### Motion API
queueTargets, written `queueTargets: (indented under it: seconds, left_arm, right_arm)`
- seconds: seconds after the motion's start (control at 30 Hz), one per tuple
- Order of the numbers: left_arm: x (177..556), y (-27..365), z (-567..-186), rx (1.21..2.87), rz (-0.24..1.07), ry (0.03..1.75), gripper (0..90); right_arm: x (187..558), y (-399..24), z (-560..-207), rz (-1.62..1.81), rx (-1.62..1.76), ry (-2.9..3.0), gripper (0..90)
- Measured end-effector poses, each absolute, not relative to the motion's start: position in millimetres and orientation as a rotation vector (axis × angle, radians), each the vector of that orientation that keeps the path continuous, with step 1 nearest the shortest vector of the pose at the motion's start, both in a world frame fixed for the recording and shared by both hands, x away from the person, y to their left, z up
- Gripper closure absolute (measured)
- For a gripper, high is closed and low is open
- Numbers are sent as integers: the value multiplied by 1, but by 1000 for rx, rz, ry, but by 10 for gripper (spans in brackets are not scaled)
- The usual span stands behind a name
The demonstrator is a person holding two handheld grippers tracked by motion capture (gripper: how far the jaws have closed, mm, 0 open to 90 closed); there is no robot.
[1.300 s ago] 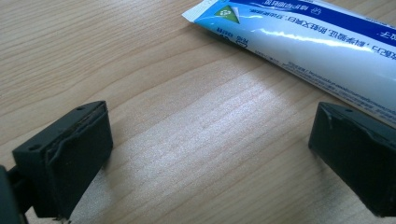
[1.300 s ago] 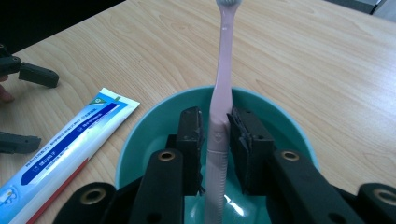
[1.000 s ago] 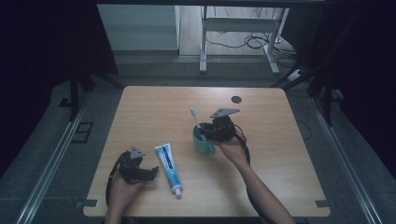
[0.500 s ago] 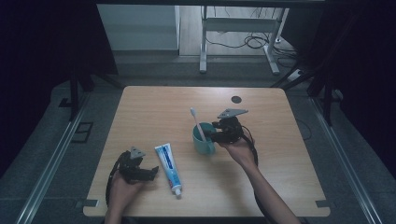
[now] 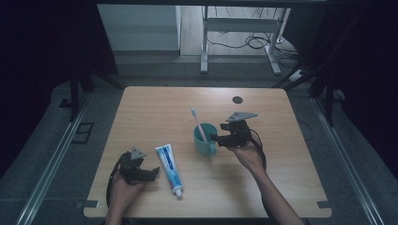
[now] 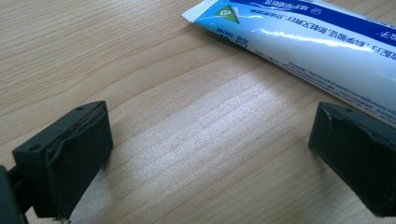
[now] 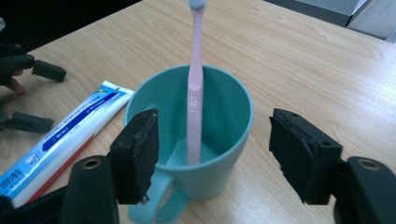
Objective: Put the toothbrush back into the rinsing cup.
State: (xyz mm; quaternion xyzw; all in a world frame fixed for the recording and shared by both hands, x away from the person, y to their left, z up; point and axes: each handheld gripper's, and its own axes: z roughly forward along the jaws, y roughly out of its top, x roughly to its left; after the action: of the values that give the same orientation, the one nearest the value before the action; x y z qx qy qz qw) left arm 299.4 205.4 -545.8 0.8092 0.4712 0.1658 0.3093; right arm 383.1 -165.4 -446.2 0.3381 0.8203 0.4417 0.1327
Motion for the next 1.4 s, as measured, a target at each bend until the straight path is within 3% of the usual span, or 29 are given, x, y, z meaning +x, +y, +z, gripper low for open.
queueTargets:
  seconds: [0.47, 1.07, 1.4]
  left_arm:
    - [299, 205, -546, 2131, 437, 1252, 0]
    - [299, 205, -546, 2132, 439, 1247, 0]
    - [299, 205, -546, 2128, 438, 1252, 0]
  right_arm:
    - [371, -175, -450, 1195, 909, 2420, 144]
    - [356, -185, -468, 1137, 876, 2438, 51]
    - [350, -192, -480, 1116, 879, 2427, 45]
